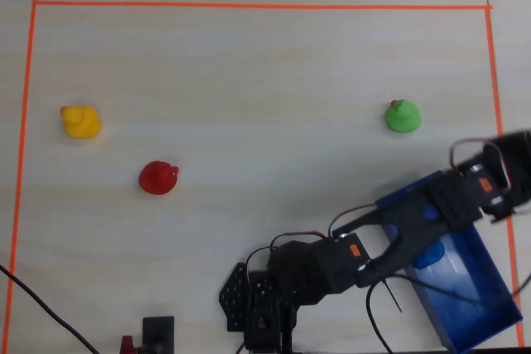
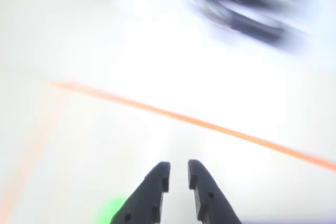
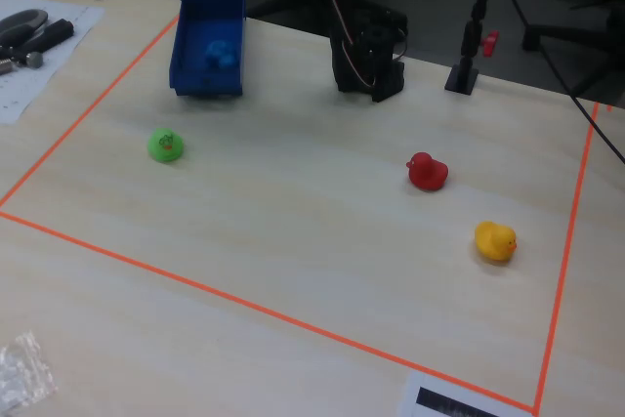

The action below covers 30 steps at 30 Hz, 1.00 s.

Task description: Grasp blue duck and put it into box.

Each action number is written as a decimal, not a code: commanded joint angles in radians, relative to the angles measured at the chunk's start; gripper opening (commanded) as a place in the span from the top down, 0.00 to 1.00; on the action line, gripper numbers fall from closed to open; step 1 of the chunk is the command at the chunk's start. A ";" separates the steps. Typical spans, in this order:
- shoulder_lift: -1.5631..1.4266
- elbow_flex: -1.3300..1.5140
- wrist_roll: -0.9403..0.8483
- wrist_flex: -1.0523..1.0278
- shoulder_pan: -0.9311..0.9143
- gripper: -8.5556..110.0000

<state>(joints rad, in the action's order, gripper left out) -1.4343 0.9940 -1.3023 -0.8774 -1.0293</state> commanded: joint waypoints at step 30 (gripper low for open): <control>-1.626 2.117 -0.371 -0.282 0.986 0.93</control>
<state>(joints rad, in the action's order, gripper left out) -3.0450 3.0971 -1.6812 -1.0983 -0.0491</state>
